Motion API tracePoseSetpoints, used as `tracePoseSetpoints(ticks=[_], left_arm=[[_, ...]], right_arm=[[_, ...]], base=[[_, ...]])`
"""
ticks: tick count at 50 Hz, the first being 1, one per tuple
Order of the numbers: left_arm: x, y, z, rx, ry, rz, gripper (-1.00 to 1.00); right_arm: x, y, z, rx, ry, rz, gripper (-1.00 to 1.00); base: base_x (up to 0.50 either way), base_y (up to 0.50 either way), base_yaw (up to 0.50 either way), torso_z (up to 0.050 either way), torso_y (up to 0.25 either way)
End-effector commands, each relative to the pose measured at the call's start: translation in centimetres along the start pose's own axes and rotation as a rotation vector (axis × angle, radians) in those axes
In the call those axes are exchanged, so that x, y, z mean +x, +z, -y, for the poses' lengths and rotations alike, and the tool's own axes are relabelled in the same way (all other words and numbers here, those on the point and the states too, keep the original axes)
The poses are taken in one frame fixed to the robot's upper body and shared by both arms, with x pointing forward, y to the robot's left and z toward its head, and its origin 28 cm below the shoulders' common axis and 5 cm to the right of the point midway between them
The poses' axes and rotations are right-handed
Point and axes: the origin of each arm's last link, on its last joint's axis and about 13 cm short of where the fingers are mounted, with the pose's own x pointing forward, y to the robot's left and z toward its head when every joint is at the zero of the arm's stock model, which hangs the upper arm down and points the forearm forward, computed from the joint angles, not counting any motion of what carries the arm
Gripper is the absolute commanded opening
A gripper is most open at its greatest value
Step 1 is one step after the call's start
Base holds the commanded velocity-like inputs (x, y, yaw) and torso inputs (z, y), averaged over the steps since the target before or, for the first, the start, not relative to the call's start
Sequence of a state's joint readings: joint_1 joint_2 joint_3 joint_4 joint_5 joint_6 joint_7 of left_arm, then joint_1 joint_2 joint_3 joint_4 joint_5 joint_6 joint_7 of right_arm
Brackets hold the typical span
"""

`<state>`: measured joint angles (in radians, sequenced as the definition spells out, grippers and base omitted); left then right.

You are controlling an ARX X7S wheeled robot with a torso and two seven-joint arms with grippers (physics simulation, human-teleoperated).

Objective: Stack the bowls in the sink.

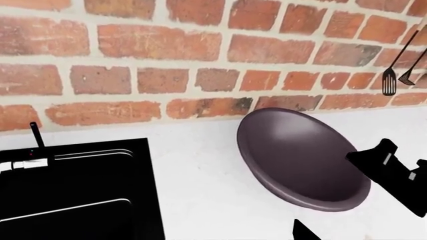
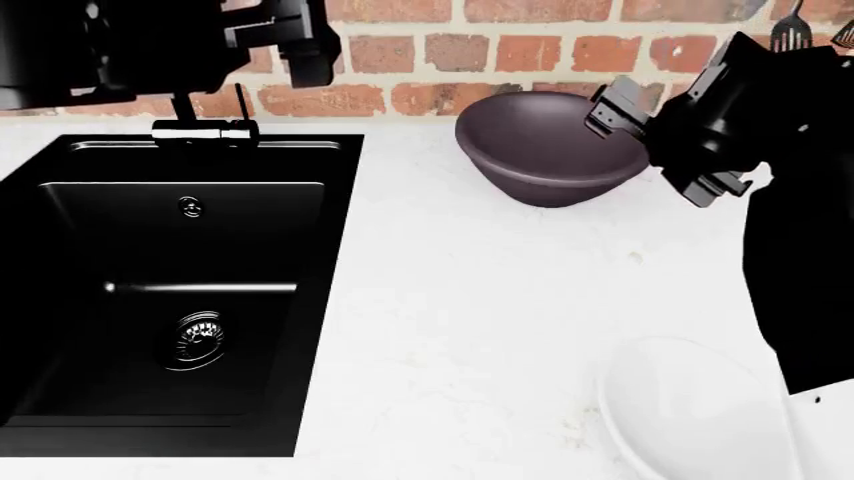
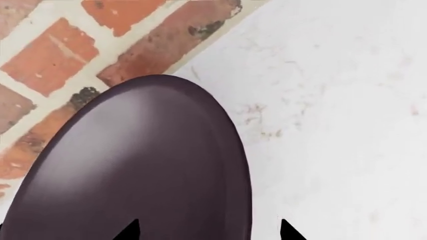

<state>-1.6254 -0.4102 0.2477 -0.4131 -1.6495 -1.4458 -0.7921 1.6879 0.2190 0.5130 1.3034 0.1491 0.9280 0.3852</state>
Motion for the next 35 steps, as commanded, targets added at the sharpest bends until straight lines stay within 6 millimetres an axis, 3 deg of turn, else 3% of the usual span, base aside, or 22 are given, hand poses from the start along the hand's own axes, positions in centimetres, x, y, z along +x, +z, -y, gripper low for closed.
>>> tracePoseSetpoints(ticks=[1, 26, 27, 35], left_arm=[[0.2, -0.1, 0.0, -0.001, 0.002, -0.006, 1.0], [0.4, -0.2, -0.1, -0.006, 0.007, -0.011, 1.0], [0.4, -0.2, -0.2, -0.007, 0.008, -0.011, 1.0], [0.4, -0.2, -0.2, -0.01, 0.008, -0.007, 1.0]], right_arm=[[1.1, -1.4, 0.4, -0.01, -0.024, -0.031, 1.0], [1.9, -2.6, 0.6, -0.015, -0.022, -0.074, 1.0], [1.9, -2.6, 0.6, -0.018, -0.019, -0.074, -1.0], [1.4, -2.2, 0.1, -0.03, 0.007, -0.062, -1.0]], base=[[0.0, 0.0, 0.0, 0.0, 0.0], [0.0, 0.0, 0.0, 0.0, 0.0], [0.0, 0.0, 0.0, 0.0, 0.0], [0.0, 0.0, 0.0, 0.0, 0.0]])
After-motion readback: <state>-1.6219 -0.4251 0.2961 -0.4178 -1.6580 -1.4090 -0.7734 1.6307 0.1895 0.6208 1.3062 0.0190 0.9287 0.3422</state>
